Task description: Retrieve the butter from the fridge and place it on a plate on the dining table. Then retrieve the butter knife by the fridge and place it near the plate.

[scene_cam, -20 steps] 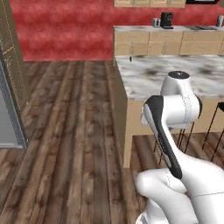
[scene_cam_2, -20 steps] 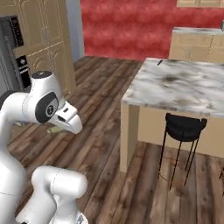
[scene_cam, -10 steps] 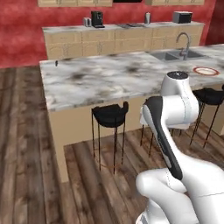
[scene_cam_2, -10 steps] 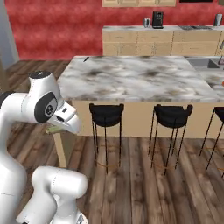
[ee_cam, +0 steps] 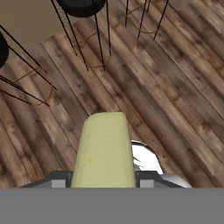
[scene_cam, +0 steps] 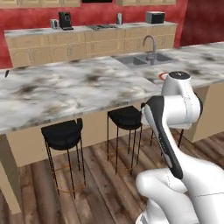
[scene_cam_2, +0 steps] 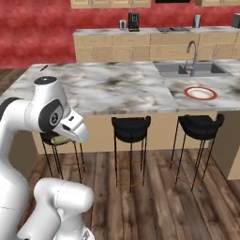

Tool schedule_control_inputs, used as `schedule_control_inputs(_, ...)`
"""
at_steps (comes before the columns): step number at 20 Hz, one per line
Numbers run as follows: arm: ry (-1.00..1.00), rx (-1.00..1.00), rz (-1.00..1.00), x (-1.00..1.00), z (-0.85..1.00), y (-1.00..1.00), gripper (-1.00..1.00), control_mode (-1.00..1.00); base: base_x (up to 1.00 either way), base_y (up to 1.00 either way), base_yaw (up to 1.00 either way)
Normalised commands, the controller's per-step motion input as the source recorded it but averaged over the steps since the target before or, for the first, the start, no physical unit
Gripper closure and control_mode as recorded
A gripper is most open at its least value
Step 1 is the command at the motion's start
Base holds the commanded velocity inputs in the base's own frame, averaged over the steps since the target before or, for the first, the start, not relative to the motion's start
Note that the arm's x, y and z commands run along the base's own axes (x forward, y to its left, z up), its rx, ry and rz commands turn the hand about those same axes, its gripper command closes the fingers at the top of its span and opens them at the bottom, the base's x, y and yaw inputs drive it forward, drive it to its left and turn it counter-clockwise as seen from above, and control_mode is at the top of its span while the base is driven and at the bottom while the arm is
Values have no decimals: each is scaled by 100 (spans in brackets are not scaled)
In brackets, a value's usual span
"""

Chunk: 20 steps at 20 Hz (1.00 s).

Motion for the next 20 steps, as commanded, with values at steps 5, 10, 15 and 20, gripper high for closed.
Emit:
schedule_control_inputs(5, 0, 0, 0, 0, 0, 0, 100, 100, 47, -100, -6)
schedule_control_inputs(10, 0, 0, 0, 0, 0, 0, 100, 100, 66, -100, 0)
schedule_control_inputs(15, 0, 0, 0, 0, 0, 0, 100, 100, 92, -100, 2)
schedule_control_inputs(20, 0, 0, 0, 0, 0, 0, 100, 100, 80, -100, 21)
